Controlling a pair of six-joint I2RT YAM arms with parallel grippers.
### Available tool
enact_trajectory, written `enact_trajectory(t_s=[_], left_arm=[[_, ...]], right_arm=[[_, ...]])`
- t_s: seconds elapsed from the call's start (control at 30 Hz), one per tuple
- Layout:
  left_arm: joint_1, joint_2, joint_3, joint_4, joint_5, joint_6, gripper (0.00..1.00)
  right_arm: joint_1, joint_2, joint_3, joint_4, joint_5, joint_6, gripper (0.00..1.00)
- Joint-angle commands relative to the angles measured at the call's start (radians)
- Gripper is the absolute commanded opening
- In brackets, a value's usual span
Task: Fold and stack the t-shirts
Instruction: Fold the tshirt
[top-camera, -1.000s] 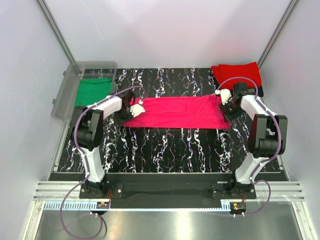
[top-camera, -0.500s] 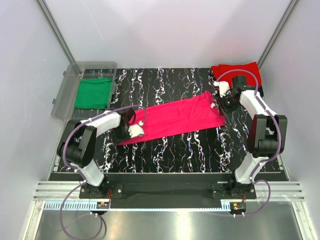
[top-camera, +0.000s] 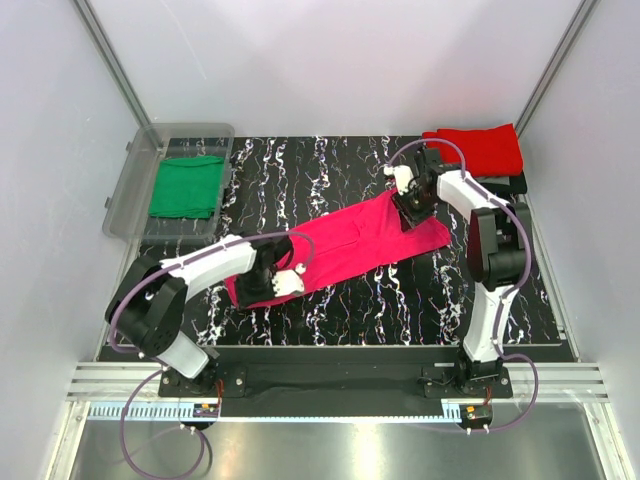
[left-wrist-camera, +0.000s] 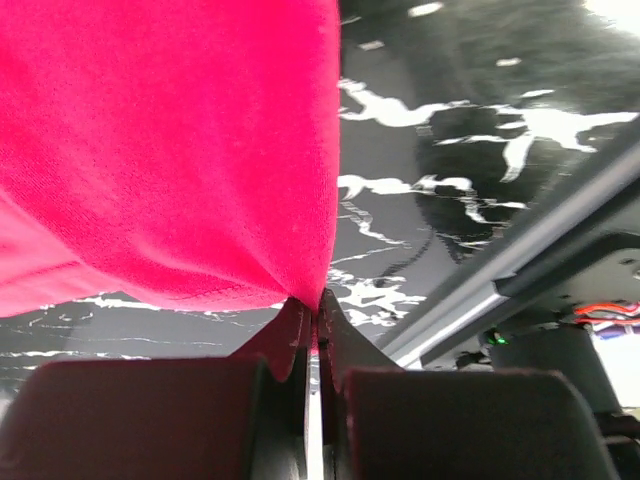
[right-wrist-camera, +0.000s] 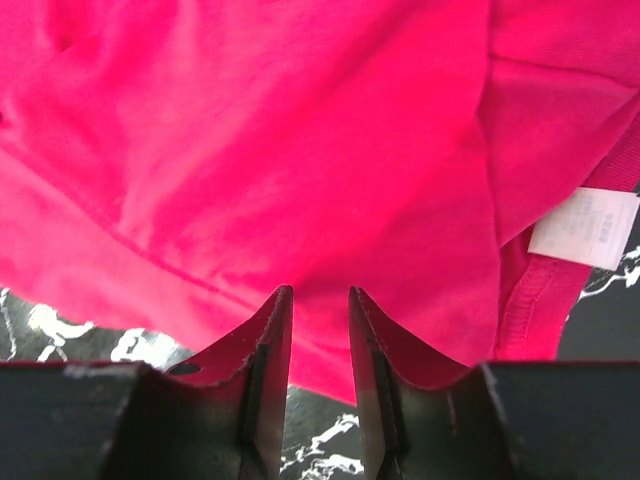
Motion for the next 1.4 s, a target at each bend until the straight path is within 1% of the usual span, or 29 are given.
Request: enact_trajectory(t_s=[0.0,0.07,0.17,0.2,0.3,0.37,0.4,0.47,0.5,0.53,0.67,0.7,0.73,0.8,0.93,1.0,1.07,1.1,1.17,1.2,1.27,1.3,1.33,1.37], left_arm=[[-0.053,-0.039,0.041,-0.058,0.024,-0.030,0.00],[-0.074,-0.041,0.050,-0.065,0.047,-0.031,0.00],[-0.126,-0.041,0.069,-0.070,0.047,-0.034,0.00],[-0.136,-0.040,0.078,-0.070,0.048,-0.036,0.00],[-0.171,-0.026,0.104,-0.078,0.053,-0.036,0.00],[-0.204,-0.006,0.115,-0.078,0.059,-0.040,0.00],[-0.217,0.002,0.126,-0.078,0.062,-0.046,0.00],[-0.254,0.029,0.141,-0.079,0.076,-0.056,0.00],[-0.266,0.039,0.158,-0.078,0.084,-0.066,0.00],[-0.278,0.060,0.168,-0.078,0.090,-0.071,0.00],[-0.344,0.140,0.248,-0.076,0.113,-0.089,0.00],[-0.355,0.163,0.295,-0.076,0.116,-0.102,0.00],[-0.369,0.209,0.322,-0.079,0.117,-0.105,0.00],[-0.410,0.253,0.397,-0.085,0.120,-0.108,0.00],[-0.473,0.347,0.484,-0.098,0.145,-0.117,0.00],[-0.496,0.358,0.506,-0.101,0.154,-0.122,0.00],[-0.505,0.359,0.503,-0.101,0.154,-0.125,0.00],[-0.507,0.358,0.500,-0.101,0.153,-0.126,0.00],[-0.505,0.353,0.492,-0.096,0.144,-0.126,0.00],[-0.507,0.350,0.489,-0.093,0.137,-0.128,0.00],[-0.507,0.347,0.491,-0.090,0.124,-0.129,0.00],[-0.507,0.346,0.497,-0.088,0.124,-0.131,0.00],[-0.508,0.347,0.501,-0.090,0.125,-0.131,0.00],[-0.510,0.350,0.511,-0.090,0.127,-0.132,0.00]], right_arm=[[-0.004,0.030,0.072,0.000,0.027,0.026,0.36],[-0.002,0.069,0.094,-0.003,0.034,0.026,0.36],[0.010,0.151,0.179,-0.040,0.037,0.024,0.35],[0.013,0.173,0.237,-0.052,0.034,0.024,0.35],[0.030,0.266,0.333,-0.085,0.029,0.023,0.35],[0.038,0.349,0.446,-0.120,0.026,0.021,0.35],[0.038,0.380,0.539,-0.135,0.020,0.027,0.35],[0.039,0.483,0.650,-0.198,0.011,0.035,0.35],[0.039,0.519,0.777,-0.224,0.000,0.044,0.35],[0.041,0.590,0.842,-0.261,-0.005,0.050,0.35],[0.070,0.676,1.003,-0.247,-0.003,0.029,0.35],[0.085,0.696,1.078,-0.250,-0.003,0.026,0.35],[0.096,0.740,1.123,-0.256,0.004,0.021,0.35],[0.124,0.777,1.231,-0.261,0.024,-0.014,0.35],[0.135,0.773,1.246,-0.148,0.015,0.021,0.36],[0.136,0.756,1.266,-0.134,0.041,0.052,0.37],[0.124,0.693,1.251,-0.134,0.049,0.069,0.38],[0.118,0.632,1.212,-0.131,0.050,0.079,0.38],[0.093,0.569,1.174,-0.131,0.046,0.110,0.39],[0.087,0.507,1.124,-0.129,0.041,0.115,0.40],[0.070,0.442,1.054,-0.125,0.037,0.104,0.40],[0.069,0.411,0.971,-0.120,0.032,0.097,0.40],[0.069,0.353,0.926,-0.115,0.028,0.087,0.40],[0.066,0.330,0.881,-0.111,0.024,0.068,0.40]])
